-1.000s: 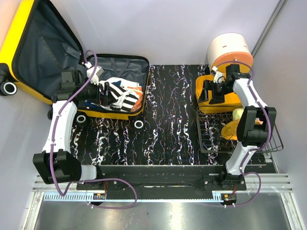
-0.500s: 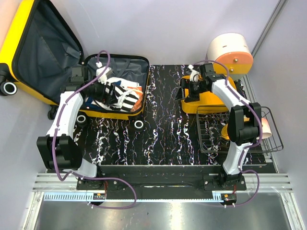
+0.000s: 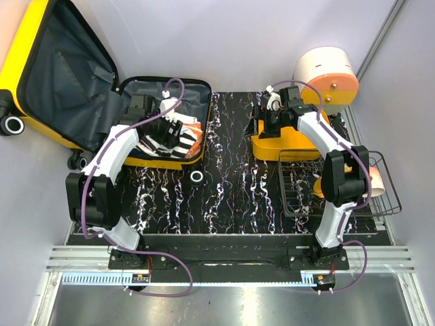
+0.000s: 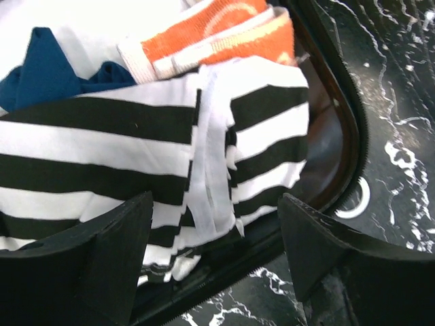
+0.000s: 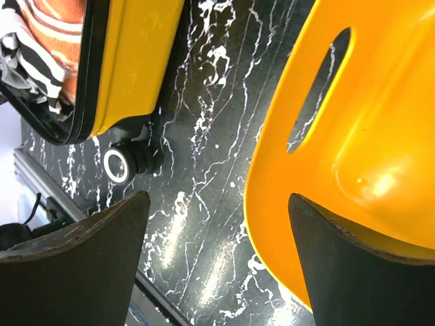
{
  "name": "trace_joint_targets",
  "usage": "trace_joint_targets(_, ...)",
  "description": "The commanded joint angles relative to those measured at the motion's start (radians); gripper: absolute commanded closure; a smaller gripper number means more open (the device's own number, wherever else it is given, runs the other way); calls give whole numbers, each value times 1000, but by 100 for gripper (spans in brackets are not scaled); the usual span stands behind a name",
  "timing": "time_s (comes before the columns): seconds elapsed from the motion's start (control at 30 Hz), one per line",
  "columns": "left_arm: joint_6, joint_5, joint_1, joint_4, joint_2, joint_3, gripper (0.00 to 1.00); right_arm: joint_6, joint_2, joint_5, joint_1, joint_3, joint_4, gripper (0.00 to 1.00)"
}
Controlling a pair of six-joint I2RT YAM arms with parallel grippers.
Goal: Open, take out, and arrange the luggage
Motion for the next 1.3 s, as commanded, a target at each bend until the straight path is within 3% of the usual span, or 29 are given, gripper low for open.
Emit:
trace_joint_targets(0.0, -61, -146, -40, 126, 42, -23, 25, -10, -105, 135, 3, 68, 13, 6)
trace_joint_targets(0.07, -91, -163, -54, 147, 57, -30, 27, 39, -116, 204, 4, 78, 15, 6)
trace_joint_targets(0.2, -141, -154, -60, 178, 67, -49, 45, 64, -146, 272, 6, 76, 50, 6)
trace_joint_targets(0.23, -144, -154, -58, 179, 65, -46, 55, 73, -153, 269, 9, 75, 70, 5)
trace_joint_targets(0.47, -142, -102, -37, 150, 28, -21, 96, 156, -118, 127, 85, 87, 167, 7)
trace_joint_targets(0.53, -156, -91, -14, 146, 28, -3, 95, 181, -98, 115, 134, 93, 206, 7)
trace_joint_targets(0.67, -145, 1, -15, 114, 13, 8, 59, 193, -44, 125, 191, 119, 231, 8)
trace_joint_targets(1.0, -176, -72, -129, 161, -9, -72, 36, 185, -32, 142, 196, 121, 236, 8)
trace_joint_targets(1.17, -228, -178, -163, 206, 25, -96, 34, 181, -38, 149, 197, 111, 237, 8)
trace_joint_targets(1.27, -242, -236, -175, 213, 45, -104, 42, 182, -38, 149, 197, 113, 237, 8)
